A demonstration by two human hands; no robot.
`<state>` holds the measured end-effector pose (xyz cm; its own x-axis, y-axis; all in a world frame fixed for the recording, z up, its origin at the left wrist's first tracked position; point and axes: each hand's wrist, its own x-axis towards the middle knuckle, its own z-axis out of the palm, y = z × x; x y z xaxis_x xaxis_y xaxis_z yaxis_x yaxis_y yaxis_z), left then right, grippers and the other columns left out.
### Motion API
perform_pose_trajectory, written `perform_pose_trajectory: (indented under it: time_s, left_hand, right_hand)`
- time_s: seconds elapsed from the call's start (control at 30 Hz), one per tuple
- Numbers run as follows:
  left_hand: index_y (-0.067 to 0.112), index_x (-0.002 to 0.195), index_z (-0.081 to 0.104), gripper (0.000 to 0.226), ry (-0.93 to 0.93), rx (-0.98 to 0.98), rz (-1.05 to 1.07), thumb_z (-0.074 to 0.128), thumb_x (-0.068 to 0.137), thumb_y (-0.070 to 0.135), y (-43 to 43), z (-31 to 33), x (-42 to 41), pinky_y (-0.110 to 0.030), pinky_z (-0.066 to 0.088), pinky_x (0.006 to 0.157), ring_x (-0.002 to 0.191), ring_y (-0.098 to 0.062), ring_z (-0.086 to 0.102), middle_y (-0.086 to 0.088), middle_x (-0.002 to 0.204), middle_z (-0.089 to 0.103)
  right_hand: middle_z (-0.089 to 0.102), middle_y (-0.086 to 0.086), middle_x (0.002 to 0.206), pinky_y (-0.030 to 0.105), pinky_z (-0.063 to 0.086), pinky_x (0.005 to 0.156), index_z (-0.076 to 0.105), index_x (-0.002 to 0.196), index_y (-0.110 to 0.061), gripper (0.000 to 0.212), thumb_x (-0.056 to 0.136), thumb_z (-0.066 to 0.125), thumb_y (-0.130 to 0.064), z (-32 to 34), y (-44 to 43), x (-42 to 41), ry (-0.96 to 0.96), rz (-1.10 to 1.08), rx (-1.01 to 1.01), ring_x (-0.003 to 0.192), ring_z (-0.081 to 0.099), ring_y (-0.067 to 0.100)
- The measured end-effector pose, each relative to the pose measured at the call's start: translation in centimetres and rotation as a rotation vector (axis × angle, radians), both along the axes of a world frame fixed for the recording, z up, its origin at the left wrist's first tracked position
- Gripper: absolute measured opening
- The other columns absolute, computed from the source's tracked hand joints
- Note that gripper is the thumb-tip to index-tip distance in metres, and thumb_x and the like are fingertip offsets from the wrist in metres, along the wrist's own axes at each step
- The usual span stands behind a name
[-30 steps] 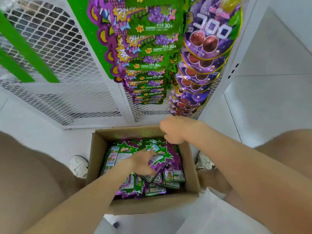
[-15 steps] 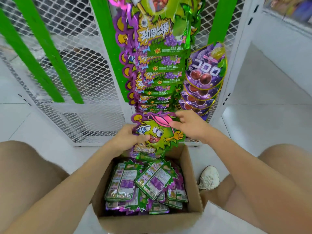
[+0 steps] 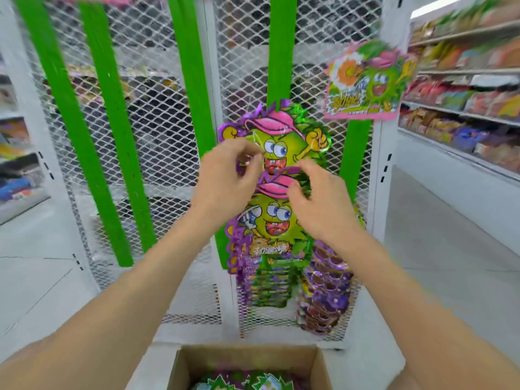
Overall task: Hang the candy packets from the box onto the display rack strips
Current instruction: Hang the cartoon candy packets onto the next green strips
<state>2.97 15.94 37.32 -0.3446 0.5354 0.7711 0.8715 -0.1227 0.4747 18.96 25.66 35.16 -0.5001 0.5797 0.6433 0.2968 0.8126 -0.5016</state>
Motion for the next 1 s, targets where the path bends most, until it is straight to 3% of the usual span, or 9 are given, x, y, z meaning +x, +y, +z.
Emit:
perform_pose_trajectory:
  time_s: [0.17,0.23,0.33,0.47,0.6,0.7,0.8,0.93,1.0]
  left_hand:
    - [0.016,0.131,0.067,0.033,-0.019,0.057,0.065,0.058,0.100,0.025,3.7,6.9,0.1,-0.027,0.049,0.098,0.107,-0.013,0.064,0.000,0.123,0.070]
    - [0.016,0.134,0.063,0.041,-0.146,0.028,0.055,0.057,0.096,0.027,4.8,9.0,0.0,-0.034,0.051,0.102,0.109,-0.015,0.066,0.002,0.122,0.070]
    - [0.019,0.128,0.064,0.041,-0.307,0.023,0.005,0.058,0.089,0.030,5.7,10.8,-0.1,-0.041,0.056,0.100,0.104,-0.014,0.068,0.008,0.110,0.070]
    - [0.022,0.110,0.069,0.036,-0.514,0.009,-0.053,0.061,0.078,0.036,6.8,12.3,-0.9,-0.041,0.058,0.093,0.098,-0.020,0.071,0.003,0.101,0.073]
    - [0.021,0.080,0.061,0.021,-0.605,-0.099,-0.114,0.065,0.087,0.041,7.3,13.6,-1.0,-0.031,0.041,0.074,0.083,-0.022,0.058,0.004,0.082,0.060]
    - [0.023,0.089,0.070,0.034,-0.660,-0.161,-0.158,0.074,0.083,0.056,7.3,14.0,-1.3,-0.034,0.050,0.094,0.098,-0.017,0.066,0.006,0.098,0.071]
    - [0.023,0.105,0.079,0.063,-0.726,-0.148,-0.220,0.078,0.061,0.069,8.1,14.1,-2.1,-0.052,0.056,0.103,0.105,-0.030,0.076,-0.005,0.110,0.080]
    - [0.022,0.104,0.080,0.056,-0.750,-0.179,-0.279,0.076,0.066,0.063,8.3,13.8,-2.0,-0.055,0.058,0.101,0.100,-0.034,0.078,-0.008,0.103,0.082]
    - [0.018,0.100,0.081,0.039,-0.771,-0.202,-0.334,0.077,0.080,0.051,8.2,13.4,-1.9,-0.057,0.058,0.101,0.098,-0.036,0.078,-0.012,0.100,0.082]
  right_hand:
    - [0.068,0.002,0.099,0.045,0.048,0.082,0.054,0.124,-0.019,0.024,0.103,0.061,-0.028,6.4,2.3,-1.9,0.127,-0.123,0.131,0.088,0.064,0.028]
    - [0.070,0.000,0.110,0.052,0.045,0.098,0.060,0.122,-0.026,0.020,0.102,0.061,-0.028,8.6,3.3,-2.4,0.143,-0.195,0.160,0.108,0.062,0.028]
    - [0.072,-0.007,0.116,0.055,0.044,0.104,0.069,0.116,-0.032,0.017,0.100,0.064,-0.027,11.2,4.4,-2.8,0.191,-0.220,0.161,0.117,0.061,0.025]
    - [0.073,-0.013,0.110,0.053,0.047,0.103,0.073,0.114,-0.034,0.019,0.099,0.063,-0.026,13.9,5.7,-3.5,0.216,-0.200,0.114,0.110,0.065,0.020]
    - [0.066,-0.019,0.098,0.050,0.041,0.106,0.063,0.114,-0.033,0.020,0.097,0.065,-0.023,15.4,6.5,-4.4,0.268,-0.136,0.107,0.104,0.064,0.011]
    - [0.067,-0.016,0.103,0.039,0.035,0.100,0.059,0.113,-0.028,0.022,0.093,0.066,-0.023,15.9,6.8,-4.9,0.309,-0.119,0.138,0.103,0.064,0.010]
    - [0.061,-0.018,0.096,0.049,0.041,0.103,0.054,0.106,-0.029,0.018,0.094,0.064,-0.022,16.2,6.8,-5.6,0.327,-0.074,0.082,0.098,0.061,0.013]
    - [0.055,-0.020,0.089,0.051,0.044,0.103,0.050,0.104,-0.031,0.018,0.093,0.062,-0.022,16.3,6.7,-5.9,0.336,-0.082,-0.012,0.093,0.058,0.014]
    - [0.053,-0.020,0.090,0.051,0.043,0.104,0.050,0.106,-0.030,0.018,0.093,0.061,-0.023,15.8,6.9,-5.8,0.320,-0.088,-0.055,0.091,0.055,0.012]
